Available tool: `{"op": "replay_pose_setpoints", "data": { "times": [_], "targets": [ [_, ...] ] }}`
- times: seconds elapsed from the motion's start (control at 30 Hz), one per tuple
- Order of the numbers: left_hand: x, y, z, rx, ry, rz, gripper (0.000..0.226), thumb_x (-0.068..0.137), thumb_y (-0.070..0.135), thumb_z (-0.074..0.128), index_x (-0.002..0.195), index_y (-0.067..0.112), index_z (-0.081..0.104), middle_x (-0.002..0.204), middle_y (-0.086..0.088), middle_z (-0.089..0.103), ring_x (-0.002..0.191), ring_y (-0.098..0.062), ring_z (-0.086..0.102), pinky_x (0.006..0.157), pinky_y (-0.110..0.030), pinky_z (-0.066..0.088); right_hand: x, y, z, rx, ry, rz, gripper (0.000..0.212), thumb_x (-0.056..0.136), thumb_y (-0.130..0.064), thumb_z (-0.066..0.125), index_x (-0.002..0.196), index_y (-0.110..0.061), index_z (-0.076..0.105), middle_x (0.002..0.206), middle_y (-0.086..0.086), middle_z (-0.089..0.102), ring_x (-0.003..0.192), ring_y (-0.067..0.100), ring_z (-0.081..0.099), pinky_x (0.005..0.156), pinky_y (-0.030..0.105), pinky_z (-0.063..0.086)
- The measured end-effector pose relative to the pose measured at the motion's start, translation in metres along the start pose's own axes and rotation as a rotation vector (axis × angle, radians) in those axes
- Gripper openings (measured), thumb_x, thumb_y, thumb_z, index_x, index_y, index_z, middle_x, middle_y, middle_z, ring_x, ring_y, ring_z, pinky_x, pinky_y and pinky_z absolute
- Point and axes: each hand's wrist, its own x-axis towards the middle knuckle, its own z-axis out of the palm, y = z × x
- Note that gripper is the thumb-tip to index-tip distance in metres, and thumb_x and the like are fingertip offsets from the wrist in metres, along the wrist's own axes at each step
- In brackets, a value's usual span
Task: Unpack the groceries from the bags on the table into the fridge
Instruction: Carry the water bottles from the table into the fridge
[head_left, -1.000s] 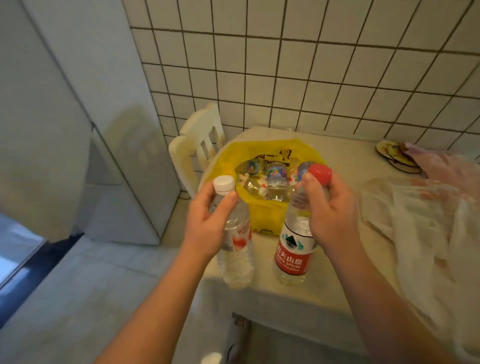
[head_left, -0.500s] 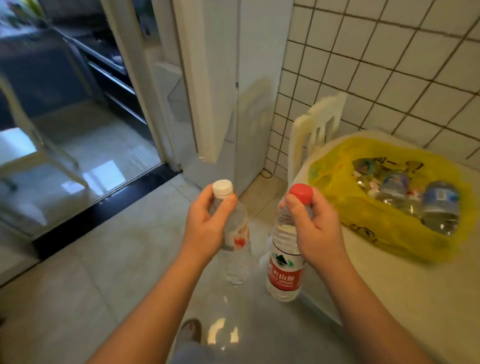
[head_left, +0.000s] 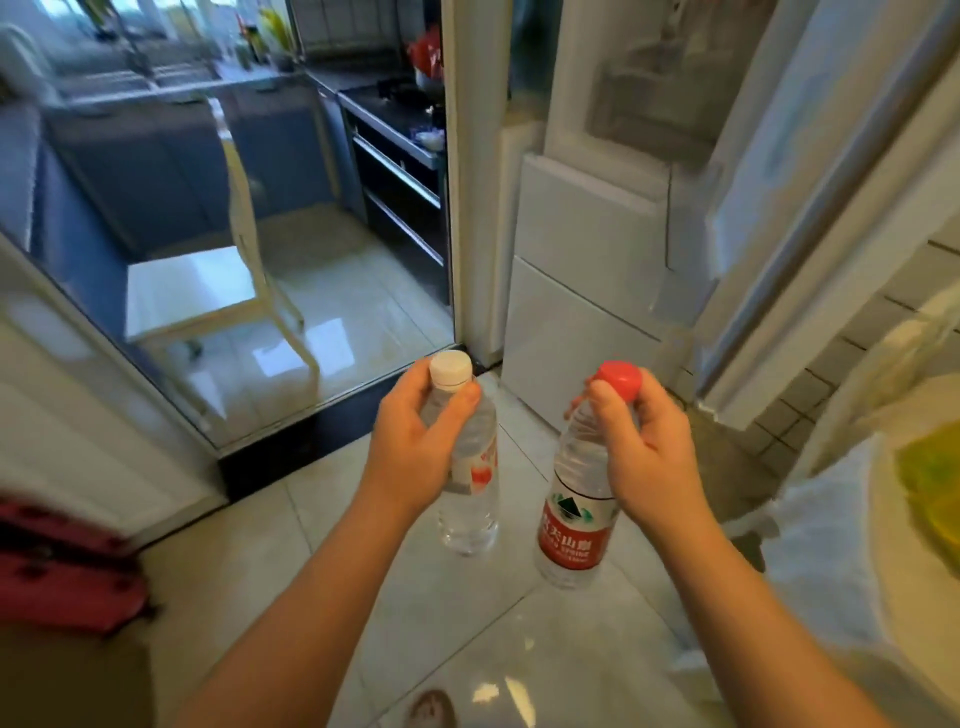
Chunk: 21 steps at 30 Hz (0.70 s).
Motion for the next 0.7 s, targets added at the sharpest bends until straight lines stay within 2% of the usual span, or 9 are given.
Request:
{"op": "replay_pose_setpoints", "data": {
  "times": [0.1,0.17,0.27,0.37,0.43,0.57,0.6,0.7],
  "targets": [
    [0.038,-0.009,-0.045,0.025,0.022,0.013,0.038,0.086,0.047,0.062,0.108,0.015,0.065,0.096,0.002,0.069,0.092,-0.015,0.067,0.080,-0.027,0.055,0.032,-0.009,0.055,0.018,-0.016,-0.012,0.028,0.087,-0.053,0.054,0.092,-0.026,0.062,0.085,0.007,0.069,0.083,0.029,0.067,0.081,0.053,0.055],
    [0.061,-0.014,-0.066,0.024,0.043,0.007,0.034,0.088,0.041,0.063,0.107,0.013,0.065,0.096,-0.002,0.069,0.092,-0.017,0.067,0.081,-0.028,0.055,0.054,-0.014,0.084,0.043,-0.021,-0.012,0.026,0.086,-0.053,0.054,0.093,-0.028,0.062,0.088,0.009,0.069,0.085,0.031,0.067,0.082,0.054,0.054],
    [0.098,-0.024,-0.085,0.051,0.058,0.026,0.024,0.094,0.031,0.065,0.106,0.010,0.065,0.094,-0.002,0.069,0.090,-0.012,0.066,0.078,-0.021,0.054,0.087,-0.018,0.117,0.063,-0.034,-0.017,0.026,0.087,-0.051,0.055,0.094,-0.027,0.062,0.089,0.011,0.069,0.087,0.031,0.067,0.083,0.052,0.055],
    [0.140,-0.034,-0.096,0.089,0.066,0.035,0.022,0.095,0.029,0.063,0.108,0.010,0.065,0.094,0.003,0.068,0.089,-0.005,0.065,0.076,-0.015,0.051,0.127,-0.015,0.143,0.056,-0.066,-0.010,0.018,0.094,-0.041,0.057,0.097,-0.024,0.062,0.091,0.009,0.069,0.087,0.026,0.067,0.083,0.049,0.056],
    [0.171,-0.041,-0.098,0.094,0.069,0.044,0.023,0.095,0.031,0.064,0.107,0.011,0.065,0.092,0.004,0.068,0.088,-0.004,0.064,0.075,-0.013,0.050,0.158,-0.010,0.157,0.060,-0.082,-0.004,0.013,0.098,-0.034,0.056,0.099,-0.022,0.062,0.091,0.008,0.069,0.087,0.024,0.067,0.082,0.044,0.058],
    [0.243,-0.050,-0.093,0.112,0.067,0.079,0.024,0.093,0.029,0.061,0.107,0.010,0.064,0.091,0.003,0.068,0.086,-0.004,0.065,0.074,-0.013,0.050,0.232,0.003,0.178,0.066,-0.066,-0.051,0.013,0.099,-0.029,0.056,0.099,-0.018,0.063,0.085,-0.002,0.067,0.082,0.012,0.066,0.074,0.024,0.054],
    [0.263,-0.052,-0.090,0.115,0.062,0.087,0.024,0.093,0.029,0.062,0.107,0.009,0.064,0.091,0.002,0.068,0.086,-0.006,0.065,0.074,-0.013,0.050,0.253,0.007,0.183,0.075,-0.062,-0.058,0.014,0.098,-0.031,0.057,0.099,-0.019,0.063,0.085,-0.002,0.067,0.081,0.013,0.066,0.074,0.024,0.053],
    [0.329,-0.056,-0.076,0.142,0.037,0.114,0.039,0.089,0.042,0.058,0.107,0.009,0.063,0.092,-0.001,0.069,0.087,-0.011,0.067,0.076,-0.020,0.055,0.315,0.016,0.192,0.099,-0.059,-0.067,0.020,0.092,-0.046,0.057,0.097,-0.027,0.062,0.087,0.003,0.068,0.084,0.022,0.068,0.076,0.036,0.057]
  ]
}}
